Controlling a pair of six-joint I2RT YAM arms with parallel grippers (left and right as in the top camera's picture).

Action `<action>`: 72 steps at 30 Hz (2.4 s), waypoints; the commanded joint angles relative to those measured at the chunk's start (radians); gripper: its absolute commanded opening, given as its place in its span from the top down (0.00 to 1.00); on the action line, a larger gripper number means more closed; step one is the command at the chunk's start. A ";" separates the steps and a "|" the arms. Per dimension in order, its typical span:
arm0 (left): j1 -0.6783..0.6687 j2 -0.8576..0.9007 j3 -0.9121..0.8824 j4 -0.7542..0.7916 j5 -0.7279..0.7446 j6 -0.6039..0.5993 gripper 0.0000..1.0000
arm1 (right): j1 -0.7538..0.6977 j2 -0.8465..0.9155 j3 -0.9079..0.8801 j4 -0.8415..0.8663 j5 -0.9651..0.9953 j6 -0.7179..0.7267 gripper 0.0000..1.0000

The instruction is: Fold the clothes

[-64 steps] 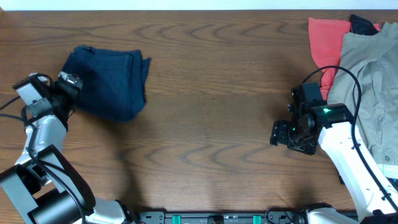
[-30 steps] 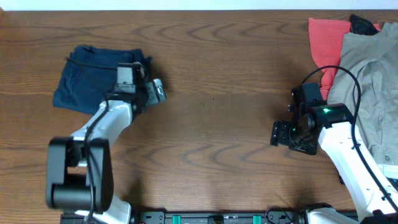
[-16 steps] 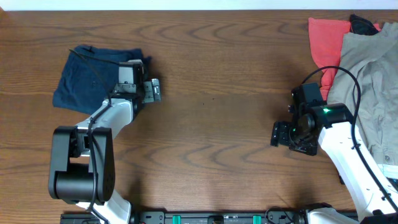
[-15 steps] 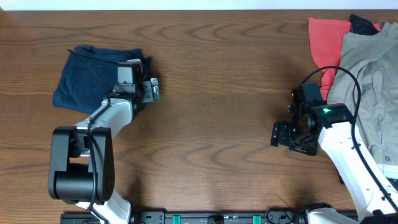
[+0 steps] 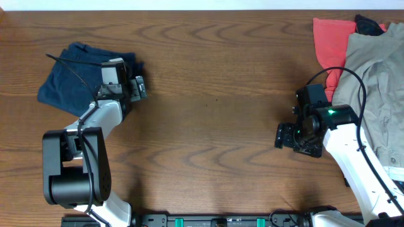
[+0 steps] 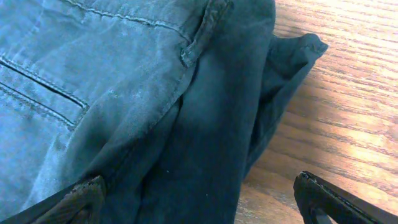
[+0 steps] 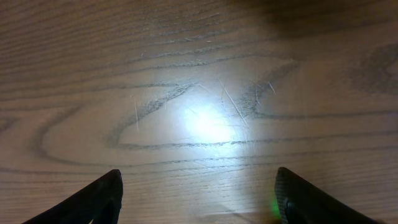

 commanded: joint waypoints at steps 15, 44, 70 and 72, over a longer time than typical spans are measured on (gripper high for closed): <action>-0.140 -0.058 0.018 0.013 0.257 0.022 0.02 | -0.004 -0.005 0.011 0.019 0.011 -0.010 0.20; 0.051 0.146 0.020 0.232 0.043 0.126 0.02 | -0.004 -0.005 0.011 0.029 0.010 -0.009 0.16; -0.288 0.125 0.259 -0.739 0.095 -0.047 0.02 | -0.004 0.011 0.010 0.154 -0.043 -0.014 0.01; -0.288 0.117 0.326 -0.920 0.095 -0.061 0.02 | -0.004 0.011 0.010 0.133 -0.042 -0.014 0.01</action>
